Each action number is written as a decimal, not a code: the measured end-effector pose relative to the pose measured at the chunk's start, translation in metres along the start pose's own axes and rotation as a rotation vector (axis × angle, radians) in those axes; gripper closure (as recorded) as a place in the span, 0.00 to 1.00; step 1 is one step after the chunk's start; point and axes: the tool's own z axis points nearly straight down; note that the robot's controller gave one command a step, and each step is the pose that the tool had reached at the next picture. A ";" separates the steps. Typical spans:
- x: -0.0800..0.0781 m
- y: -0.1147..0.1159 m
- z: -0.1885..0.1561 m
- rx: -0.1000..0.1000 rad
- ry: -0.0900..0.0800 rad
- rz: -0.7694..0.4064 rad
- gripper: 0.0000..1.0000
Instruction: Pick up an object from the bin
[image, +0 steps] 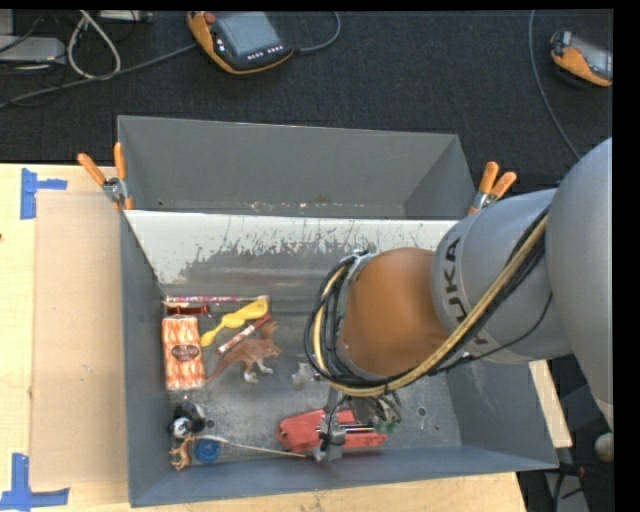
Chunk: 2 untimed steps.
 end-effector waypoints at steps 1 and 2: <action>0.001 -0.012 0.021 -0.001 0.002 0.107 0.00; -0.006 -0.012 0.021 -0.001 0.003 -0.179 1.00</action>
Offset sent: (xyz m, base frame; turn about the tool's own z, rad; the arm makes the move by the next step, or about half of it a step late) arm 0.0088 -0.0113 -0.0191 -0.1802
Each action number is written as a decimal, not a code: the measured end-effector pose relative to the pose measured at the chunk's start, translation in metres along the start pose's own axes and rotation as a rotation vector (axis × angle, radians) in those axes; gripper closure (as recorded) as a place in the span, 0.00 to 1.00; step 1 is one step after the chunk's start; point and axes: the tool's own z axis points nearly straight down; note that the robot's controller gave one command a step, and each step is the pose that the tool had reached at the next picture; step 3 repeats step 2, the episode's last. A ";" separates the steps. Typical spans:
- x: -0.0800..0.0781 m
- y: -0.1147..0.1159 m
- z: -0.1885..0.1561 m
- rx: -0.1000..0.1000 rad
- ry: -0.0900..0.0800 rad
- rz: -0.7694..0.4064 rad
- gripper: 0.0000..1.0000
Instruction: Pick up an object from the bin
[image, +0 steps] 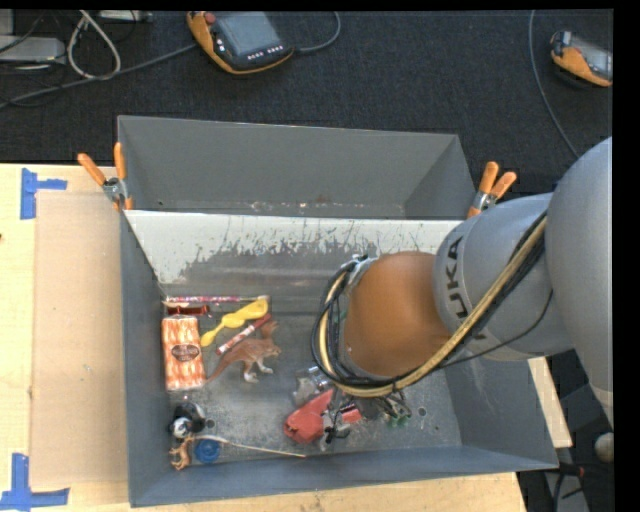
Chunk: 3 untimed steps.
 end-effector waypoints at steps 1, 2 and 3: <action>0.000 0.000 0.000 0.000 0.000 0.001 1.00; -0.003 -0.018 -0.026 -0.001 0.003 -0.039 1.00; -0.003 -0.018 -0.026 -0.001 0.003 -0.039 1.00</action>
Offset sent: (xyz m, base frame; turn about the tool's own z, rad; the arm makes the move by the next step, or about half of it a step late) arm 0.0140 -0.0240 0.0393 -0.0532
